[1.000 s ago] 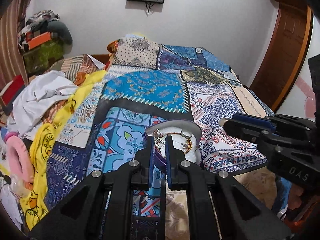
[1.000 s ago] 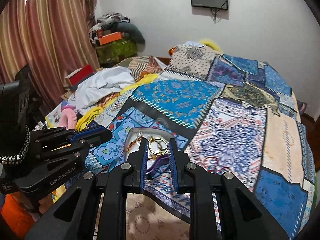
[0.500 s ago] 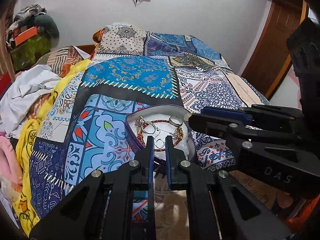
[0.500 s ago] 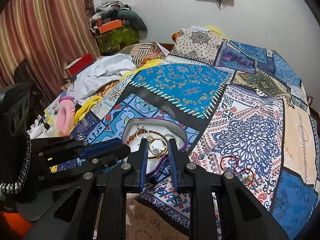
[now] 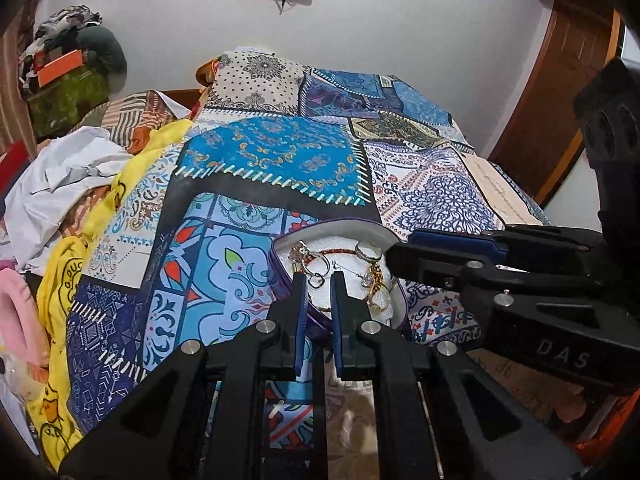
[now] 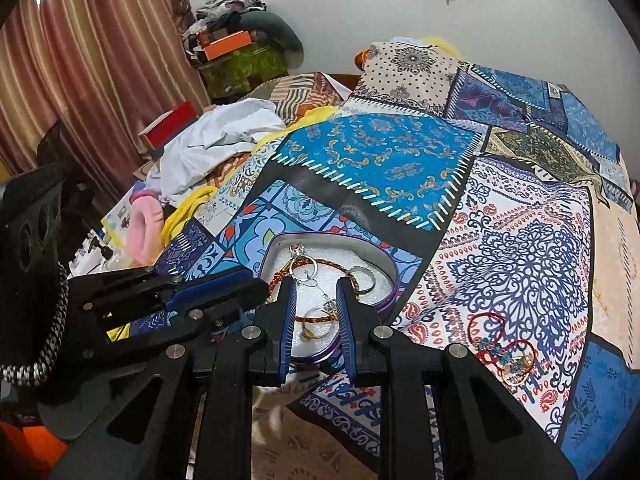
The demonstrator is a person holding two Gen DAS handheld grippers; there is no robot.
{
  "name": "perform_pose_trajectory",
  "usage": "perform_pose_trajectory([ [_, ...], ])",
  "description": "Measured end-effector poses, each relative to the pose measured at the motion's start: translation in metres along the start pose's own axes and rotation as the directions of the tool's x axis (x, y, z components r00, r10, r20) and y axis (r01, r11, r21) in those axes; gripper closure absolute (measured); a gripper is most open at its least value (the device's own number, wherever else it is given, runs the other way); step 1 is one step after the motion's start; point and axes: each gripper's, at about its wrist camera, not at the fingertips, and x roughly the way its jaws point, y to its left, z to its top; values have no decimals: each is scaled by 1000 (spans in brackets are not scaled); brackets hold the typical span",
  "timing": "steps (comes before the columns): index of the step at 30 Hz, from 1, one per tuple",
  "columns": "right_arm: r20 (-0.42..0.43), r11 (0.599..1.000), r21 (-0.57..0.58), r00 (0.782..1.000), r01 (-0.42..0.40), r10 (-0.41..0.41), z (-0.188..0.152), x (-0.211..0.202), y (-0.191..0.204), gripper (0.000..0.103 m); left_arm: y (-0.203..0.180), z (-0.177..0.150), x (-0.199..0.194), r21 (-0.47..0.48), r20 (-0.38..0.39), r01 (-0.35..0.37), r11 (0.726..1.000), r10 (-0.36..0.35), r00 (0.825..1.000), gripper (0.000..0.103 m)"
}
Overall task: Organize jewelry
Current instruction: 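Move both grippers from the tin back to the jewelry on the cloth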
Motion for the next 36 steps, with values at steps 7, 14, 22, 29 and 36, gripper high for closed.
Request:
perform_pose_trajectory([
  [7,42,999,9,999,32,-32,2,-20,-5,85,-9,5,-13,17,22,-6,1000,6,1000,94],
  [14,80,997,38,994,73,-76,0,-41,-18,84,-23,11,-27,34,49,-20,999,19,999,92],
  [22,128,987,95,981,133,-144,-10,-70,-45,74,-49,18,-35,69,69,-26,997,22,997,83],
  [29,138,973,153,971,175,-196,-22,-88,-73,73,-77,23,-26,115,58,-10,993,3,998,81],
  [36,125,959,202,966,201,-229,-34,-95,-101,73,-100,26,-4,150,19,13,989,-16,1000,73],
])
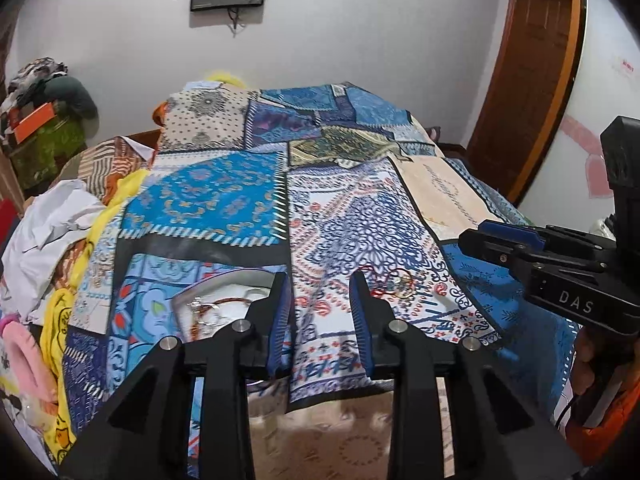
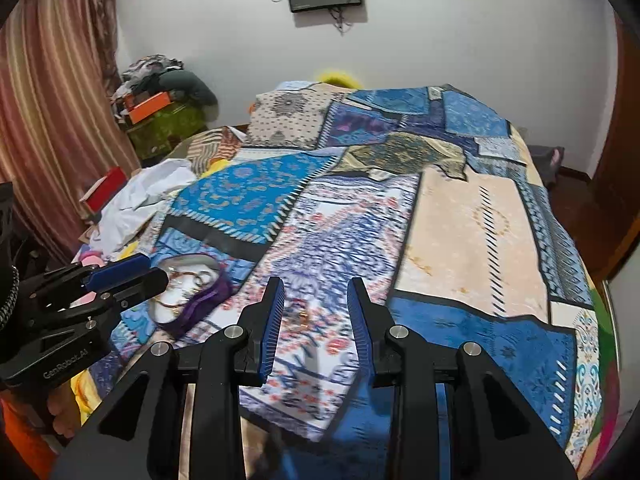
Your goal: Organize jewelry
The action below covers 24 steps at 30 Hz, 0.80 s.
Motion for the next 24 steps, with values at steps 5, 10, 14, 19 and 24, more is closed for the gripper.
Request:
perform_pose_trajectory([
  [5,-15,1000,29,1000,6,-6,-5,3,-19,73,-11,1,21,15,-43,18,1000,-17,999,73],
  [10,-32,999,45,999,7,-6,-9,9,-31,73,-21,-1,40,25,-81,34,999,-32,996,73],
  [14,-47,998,56,999,2,1,-14,14,-38,73,-25,-2,55,33,-108,35,999,-31,994,73],
  [19,-68,998,60,998,-8,12,-17,21,-42,73,-26,-3,69,26,-134,46,999,-42,990,73],
  [24,-79,998,59,997,-18,23,-19,25,-44,73,-31,-5,79,33,-143,63,997,-58,988,73],
])
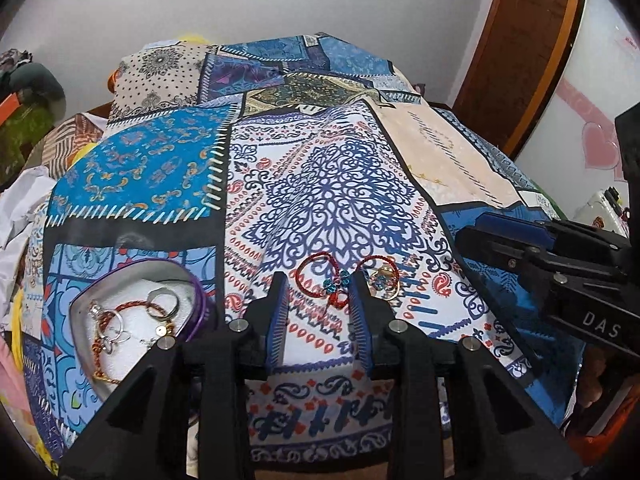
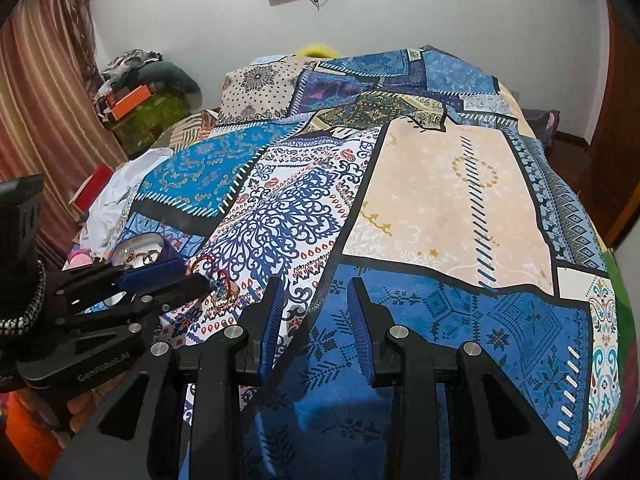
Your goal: Organize jewelry
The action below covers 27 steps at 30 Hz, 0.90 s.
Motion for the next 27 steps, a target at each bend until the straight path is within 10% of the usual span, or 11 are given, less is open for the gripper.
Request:
perform_pose_trajectory([
  [8,-17,999,-30,1000,-12,12,-2,3,10,73,-2,1,4,5,20,36,999,-36,999,98],
  [27,-36,990,-139,999,-22,17,7,11,48,73,22,13,-67,-49,211,75,996,-63,975,98],
])
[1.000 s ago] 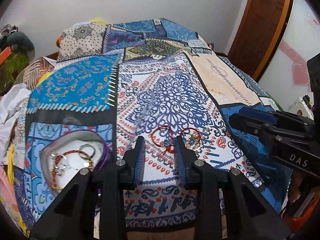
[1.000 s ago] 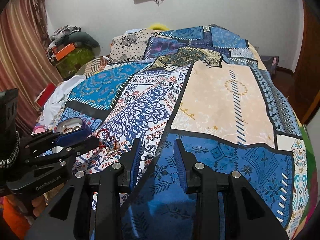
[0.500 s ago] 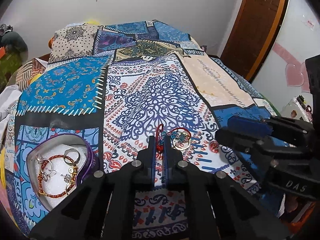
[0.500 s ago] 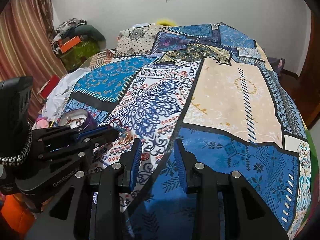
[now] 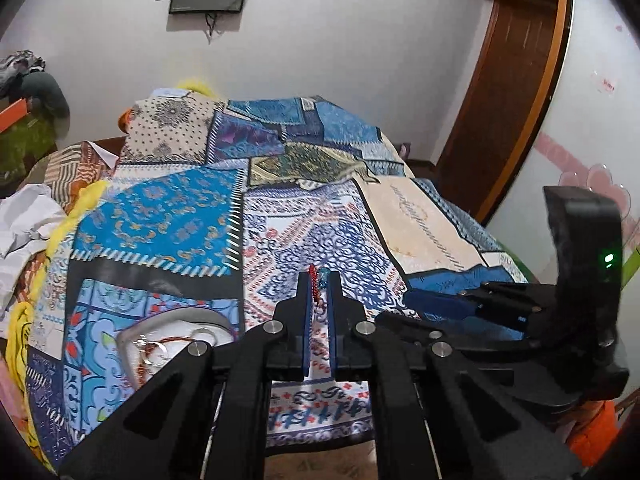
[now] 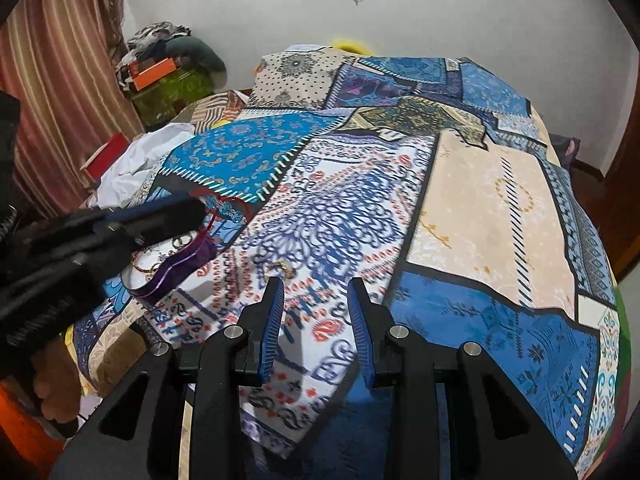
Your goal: Organize jewelry
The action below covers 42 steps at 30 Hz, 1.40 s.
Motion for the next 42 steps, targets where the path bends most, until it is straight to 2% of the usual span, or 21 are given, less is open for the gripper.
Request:
perform_pose_trajectory([
  [5,-16,999,-50,1000,-2,1,6,13,16,73,15,-4,-8,-25,10,-11,1000,11,1000,98],
  [10,-88,996,-89,996,10,-18,5,36,25,73,25,-10,-8,-34,-2,-20,999,20,1000,98],
  [15,-80,993,-118,996,26,-35,3,40,29,73,29,-13,-10,-51,-1,-20,998,20,1000,98],
  [16,-76,992,-122,996,28,-37,3,40,29,75,28,-12,-10,-53,1,-19,998,20,1000,98],
  [18,-75,993,-119,997,26,-36,3,40,30,84,27,-12,-14,-52,8,-21,998,22,1000,98],
  [24,-65,995,-97,997,22,-28,4,35,28,86,23,-10,-30,-40,37,-35,999,37,999,98],
  [31,1,998,-66,1000,15,-15,9,10,34,86,23,-5,-54,-35,79,-64,997,66,995,98],
  [42,119,995,-96,992,-19,31,23,-27,62,86,36,-5,-85,-47,121,-116,992,121,985,98],
])
